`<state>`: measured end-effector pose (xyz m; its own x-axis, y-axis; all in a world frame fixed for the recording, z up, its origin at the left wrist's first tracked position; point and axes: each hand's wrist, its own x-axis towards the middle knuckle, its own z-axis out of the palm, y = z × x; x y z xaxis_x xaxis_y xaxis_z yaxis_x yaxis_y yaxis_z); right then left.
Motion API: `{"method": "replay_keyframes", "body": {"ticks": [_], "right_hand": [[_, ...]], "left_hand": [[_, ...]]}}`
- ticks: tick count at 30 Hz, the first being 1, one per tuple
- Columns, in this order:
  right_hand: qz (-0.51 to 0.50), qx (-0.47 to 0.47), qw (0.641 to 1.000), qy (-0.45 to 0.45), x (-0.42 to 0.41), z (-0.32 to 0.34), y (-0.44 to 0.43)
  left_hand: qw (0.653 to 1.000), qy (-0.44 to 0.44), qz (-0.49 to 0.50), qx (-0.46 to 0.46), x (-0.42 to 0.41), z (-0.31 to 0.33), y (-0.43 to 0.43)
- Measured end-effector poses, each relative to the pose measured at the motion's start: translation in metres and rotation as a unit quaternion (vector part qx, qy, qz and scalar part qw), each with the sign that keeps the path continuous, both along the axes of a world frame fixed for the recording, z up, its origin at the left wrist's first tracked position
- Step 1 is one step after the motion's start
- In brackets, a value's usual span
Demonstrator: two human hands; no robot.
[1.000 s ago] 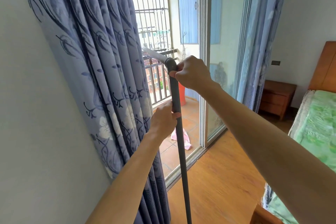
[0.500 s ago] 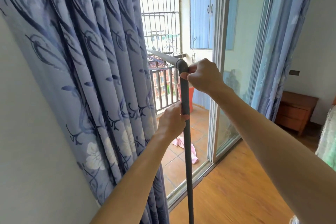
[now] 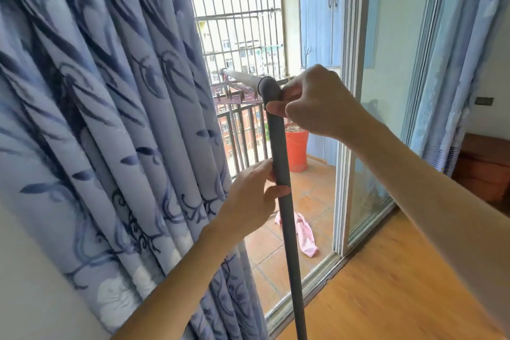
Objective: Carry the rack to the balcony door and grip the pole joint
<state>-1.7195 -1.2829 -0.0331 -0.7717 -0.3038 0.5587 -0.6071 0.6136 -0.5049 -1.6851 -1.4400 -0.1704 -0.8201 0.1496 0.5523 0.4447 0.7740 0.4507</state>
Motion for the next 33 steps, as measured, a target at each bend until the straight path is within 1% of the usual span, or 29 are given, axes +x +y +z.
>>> {"method": "replay_keyframes", "body": {"ticks": [3,6,12,15,20,26,33], "right_hand": [[0.032,0.017,0.999,-0.017,0.006,-0.012,-0.006],[0.051,-0.006,0.998,-0.02,0.013,-0.017,-0.01],[0.002,-0.032,0.999,0.006,0.036,-0.02,-0.008],[-0.028,-0.027,0.999,0.014,0.046,-0.021,-0.009],[-0.072,-0.005,0.997,-0.013,0.059,-0.019,-0.005],[-0.062,0.01,0.998,-0.031,0.065,-0.031,-0.009],[-0.064,0.007,0.997,-0.033,0.055,-0.036,0.011]], "left_hand": [[1.0,-0.013,-0.008,-0.005,0.01,-0.01,-0.009],[1.0,-0.014,-0.003,-0.003,0.015,-0.013,-0.012],[1.0,-0.009,0.027,0.006,0.032,-0.012,0.002],[0.997,-0.021,0.059,0.036,0.039,-0.013,0.011],[0.996,-0.053,0.065,0.032,0.048,-0.011,0.021],[0.993,-0.066,0.09,0.029,0.055,-0.021,0.02],[0.996,-0.038,0.076,-0.003,0.044,-0.027,0.033]]}}
